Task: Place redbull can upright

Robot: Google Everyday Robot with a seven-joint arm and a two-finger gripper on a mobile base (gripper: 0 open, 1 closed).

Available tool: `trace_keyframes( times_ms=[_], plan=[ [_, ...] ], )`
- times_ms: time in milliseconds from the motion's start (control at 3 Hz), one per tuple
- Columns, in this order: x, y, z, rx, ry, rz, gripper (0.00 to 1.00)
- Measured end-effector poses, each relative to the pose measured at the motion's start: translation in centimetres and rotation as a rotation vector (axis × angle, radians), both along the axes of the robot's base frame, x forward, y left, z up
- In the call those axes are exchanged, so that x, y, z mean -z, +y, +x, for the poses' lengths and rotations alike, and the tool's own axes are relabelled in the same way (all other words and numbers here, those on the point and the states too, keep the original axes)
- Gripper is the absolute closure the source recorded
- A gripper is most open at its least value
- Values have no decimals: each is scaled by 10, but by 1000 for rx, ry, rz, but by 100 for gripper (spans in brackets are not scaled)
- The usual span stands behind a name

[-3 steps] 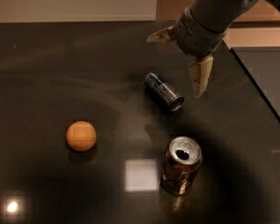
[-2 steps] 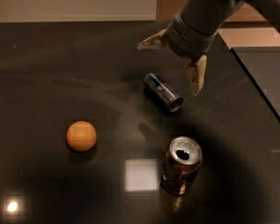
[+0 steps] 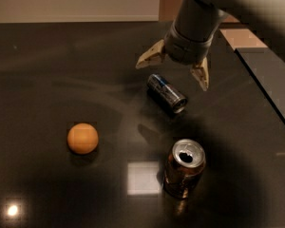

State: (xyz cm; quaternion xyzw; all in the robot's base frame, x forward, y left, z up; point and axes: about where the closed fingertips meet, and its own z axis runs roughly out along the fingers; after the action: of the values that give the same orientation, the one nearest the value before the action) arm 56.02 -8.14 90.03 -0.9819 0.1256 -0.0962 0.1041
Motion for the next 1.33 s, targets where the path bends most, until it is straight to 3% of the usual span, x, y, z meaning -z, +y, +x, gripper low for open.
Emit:
trace_keyframes(
  times_ms=[333, 667, 1333],
  plan=[
    [13, -2, 6, -176, -52, -79, 0],
    [27, -3, 9, -314, -75, -129, 0],
    [49, -13, 17, -468, -62, -206, 0]
  ],
)
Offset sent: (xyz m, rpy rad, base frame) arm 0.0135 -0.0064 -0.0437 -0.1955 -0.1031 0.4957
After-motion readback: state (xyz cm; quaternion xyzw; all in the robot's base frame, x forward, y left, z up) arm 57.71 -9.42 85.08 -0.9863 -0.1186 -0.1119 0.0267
